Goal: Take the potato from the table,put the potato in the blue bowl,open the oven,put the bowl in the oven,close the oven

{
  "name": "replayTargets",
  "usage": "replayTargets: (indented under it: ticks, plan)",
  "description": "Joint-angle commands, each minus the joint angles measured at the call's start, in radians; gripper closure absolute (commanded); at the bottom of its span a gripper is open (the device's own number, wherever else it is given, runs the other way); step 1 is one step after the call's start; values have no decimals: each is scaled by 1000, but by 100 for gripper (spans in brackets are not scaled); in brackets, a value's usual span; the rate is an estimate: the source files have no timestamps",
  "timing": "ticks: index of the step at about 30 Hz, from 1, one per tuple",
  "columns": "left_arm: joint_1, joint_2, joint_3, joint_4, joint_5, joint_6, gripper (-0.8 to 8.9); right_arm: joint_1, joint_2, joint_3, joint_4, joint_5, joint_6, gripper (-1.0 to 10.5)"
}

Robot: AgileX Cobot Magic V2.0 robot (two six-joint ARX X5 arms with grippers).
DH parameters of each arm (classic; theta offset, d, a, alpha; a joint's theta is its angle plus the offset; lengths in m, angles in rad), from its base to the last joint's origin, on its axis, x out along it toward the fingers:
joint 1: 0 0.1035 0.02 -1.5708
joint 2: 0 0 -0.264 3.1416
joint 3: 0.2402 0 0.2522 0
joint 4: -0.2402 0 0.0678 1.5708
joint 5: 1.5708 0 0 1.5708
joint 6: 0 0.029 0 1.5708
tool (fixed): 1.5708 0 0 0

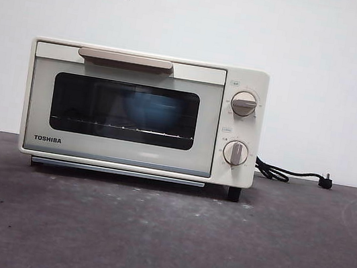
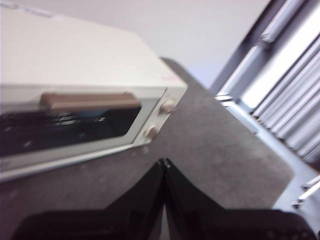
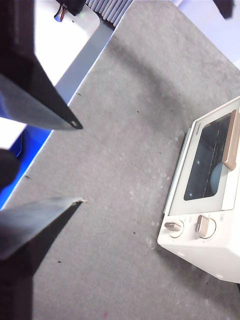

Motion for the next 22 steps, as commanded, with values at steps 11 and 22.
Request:
replayTargets:
  ticks: [11, 22]
  plan:
    - [-16, -184, 205, -562, -276, 246, 821, 2, 75, 0, 19, -132, -62, 730]
    - [-16, -183, 213, -569, -273, 243, 818, 2, 106, 0, 13, -130, -82, 958]
